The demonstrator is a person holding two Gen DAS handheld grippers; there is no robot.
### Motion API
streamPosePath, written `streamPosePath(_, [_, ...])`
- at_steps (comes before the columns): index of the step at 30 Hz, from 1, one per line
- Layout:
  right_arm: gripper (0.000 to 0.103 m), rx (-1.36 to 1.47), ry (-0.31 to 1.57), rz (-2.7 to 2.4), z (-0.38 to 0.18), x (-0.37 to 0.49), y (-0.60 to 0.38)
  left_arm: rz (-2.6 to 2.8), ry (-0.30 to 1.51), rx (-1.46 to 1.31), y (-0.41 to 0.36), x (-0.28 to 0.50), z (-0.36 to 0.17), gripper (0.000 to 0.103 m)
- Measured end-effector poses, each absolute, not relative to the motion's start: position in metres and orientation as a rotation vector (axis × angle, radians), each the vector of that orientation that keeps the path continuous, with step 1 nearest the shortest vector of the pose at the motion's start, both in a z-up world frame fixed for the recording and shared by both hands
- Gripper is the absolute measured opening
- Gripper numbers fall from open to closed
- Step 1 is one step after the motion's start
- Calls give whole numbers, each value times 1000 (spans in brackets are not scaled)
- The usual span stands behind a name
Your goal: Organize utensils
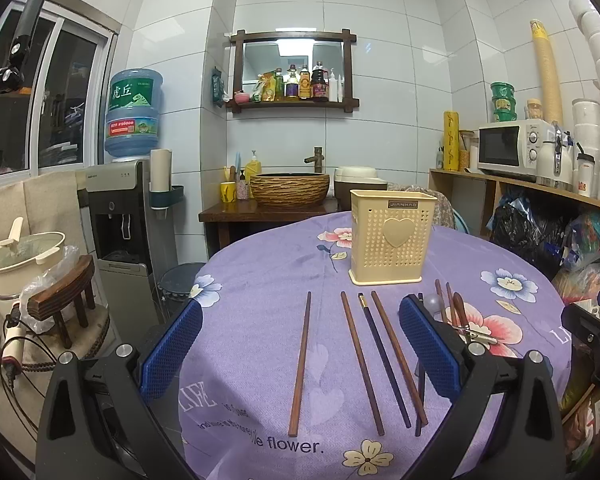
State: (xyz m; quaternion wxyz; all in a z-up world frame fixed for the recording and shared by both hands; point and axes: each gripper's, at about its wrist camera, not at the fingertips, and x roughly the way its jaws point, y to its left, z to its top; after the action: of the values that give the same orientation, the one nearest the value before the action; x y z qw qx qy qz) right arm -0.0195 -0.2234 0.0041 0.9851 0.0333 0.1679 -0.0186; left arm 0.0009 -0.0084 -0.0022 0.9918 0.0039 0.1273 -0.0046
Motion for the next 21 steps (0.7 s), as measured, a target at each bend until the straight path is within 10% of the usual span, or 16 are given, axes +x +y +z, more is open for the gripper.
streamPosePath(21, [97, 66, 352, -34, 3, -18, -221, -18, 269, 15, -10, 2, -7, 98])
